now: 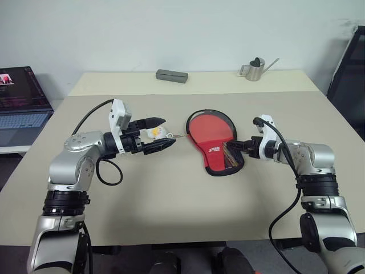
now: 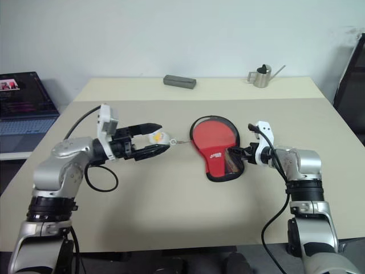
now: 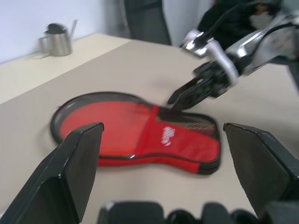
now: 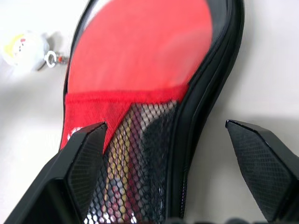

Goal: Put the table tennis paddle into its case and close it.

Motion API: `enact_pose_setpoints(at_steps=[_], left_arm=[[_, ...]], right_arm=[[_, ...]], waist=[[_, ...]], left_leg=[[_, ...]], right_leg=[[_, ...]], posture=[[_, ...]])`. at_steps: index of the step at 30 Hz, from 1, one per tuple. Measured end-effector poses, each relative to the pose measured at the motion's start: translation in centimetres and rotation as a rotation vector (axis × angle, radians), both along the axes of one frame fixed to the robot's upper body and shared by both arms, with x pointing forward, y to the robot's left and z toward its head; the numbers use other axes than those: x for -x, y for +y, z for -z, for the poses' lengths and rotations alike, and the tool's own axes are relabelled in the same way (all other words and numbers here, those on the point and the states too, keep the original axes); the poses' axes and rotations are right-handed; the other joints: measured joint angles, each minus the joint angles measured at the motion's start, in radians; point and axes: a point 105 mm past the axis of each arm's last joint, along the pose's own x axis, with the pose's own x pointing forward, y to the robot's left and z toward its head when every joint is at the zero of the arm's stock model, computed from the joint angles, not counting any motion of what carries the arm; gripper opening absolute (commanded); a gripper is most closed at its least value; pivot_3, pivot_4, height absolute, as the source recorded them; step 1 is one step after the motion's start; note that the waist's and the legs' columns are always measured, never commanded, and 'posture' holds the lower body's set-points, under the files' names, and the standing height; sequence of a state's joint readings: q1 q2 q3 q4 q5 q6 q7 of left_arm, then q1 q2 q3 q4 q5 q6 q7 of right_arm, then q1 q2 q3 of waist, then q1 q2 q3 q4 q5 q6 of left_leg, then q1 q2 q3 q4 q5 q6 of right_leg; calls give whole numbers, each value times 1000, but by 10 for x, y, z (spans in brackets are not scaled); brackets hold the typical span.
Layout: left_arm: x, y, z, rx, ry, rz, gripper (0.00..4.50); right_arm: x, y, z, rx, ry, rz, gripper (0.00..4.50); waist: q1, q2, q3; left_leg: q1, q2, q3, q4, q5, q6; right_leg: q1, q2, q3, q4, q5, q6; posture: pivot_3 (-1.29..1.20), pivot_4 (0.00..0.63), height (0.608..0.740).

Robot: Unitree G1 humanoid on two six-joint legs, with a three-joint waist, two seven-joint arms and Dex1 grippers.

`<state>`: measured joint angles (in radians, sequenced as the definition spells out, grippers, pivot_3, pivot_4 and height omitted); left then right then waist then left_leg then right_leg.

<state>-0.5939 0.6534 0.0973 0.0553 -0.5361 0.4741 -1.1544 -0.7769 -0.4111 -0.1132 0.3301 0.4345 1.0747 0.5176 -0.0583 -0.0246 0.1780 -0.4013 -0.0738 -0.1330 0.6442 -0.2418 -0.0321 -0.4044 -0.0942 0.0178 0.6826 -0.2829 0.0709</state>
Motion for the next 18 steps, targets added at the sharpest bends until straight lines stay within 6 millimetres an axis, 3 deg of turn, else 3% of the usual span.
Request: enact_pose_setpoints(at_steps=[13,16,18], left_arm=[[4,0,-7,-21,-7,21,4500],[4,1,-7,-23,-7,19,4500],[4,1,-7,-25,-8,17,4500]], right_arm=[[-21,7,6,70,-43,-69,4468],[-24,7,7,87,-46,-75,3890],[-26,5,8,97,-45,-70,3221]], waist=[[-2,0,0],[-2,0,0],[-2,0,0]], left_leg=[[0,0,0,0,0,-1],[1,0,0,0,0,-1],[0,0,0,0,0,-1]], right_leg=[[0,1,0,0,0,-1],[0,1,0,0,1,-1],[0,1,0,0,1,-1]], posture=[[0,150,740],[0,150,740],[0,150,740]])
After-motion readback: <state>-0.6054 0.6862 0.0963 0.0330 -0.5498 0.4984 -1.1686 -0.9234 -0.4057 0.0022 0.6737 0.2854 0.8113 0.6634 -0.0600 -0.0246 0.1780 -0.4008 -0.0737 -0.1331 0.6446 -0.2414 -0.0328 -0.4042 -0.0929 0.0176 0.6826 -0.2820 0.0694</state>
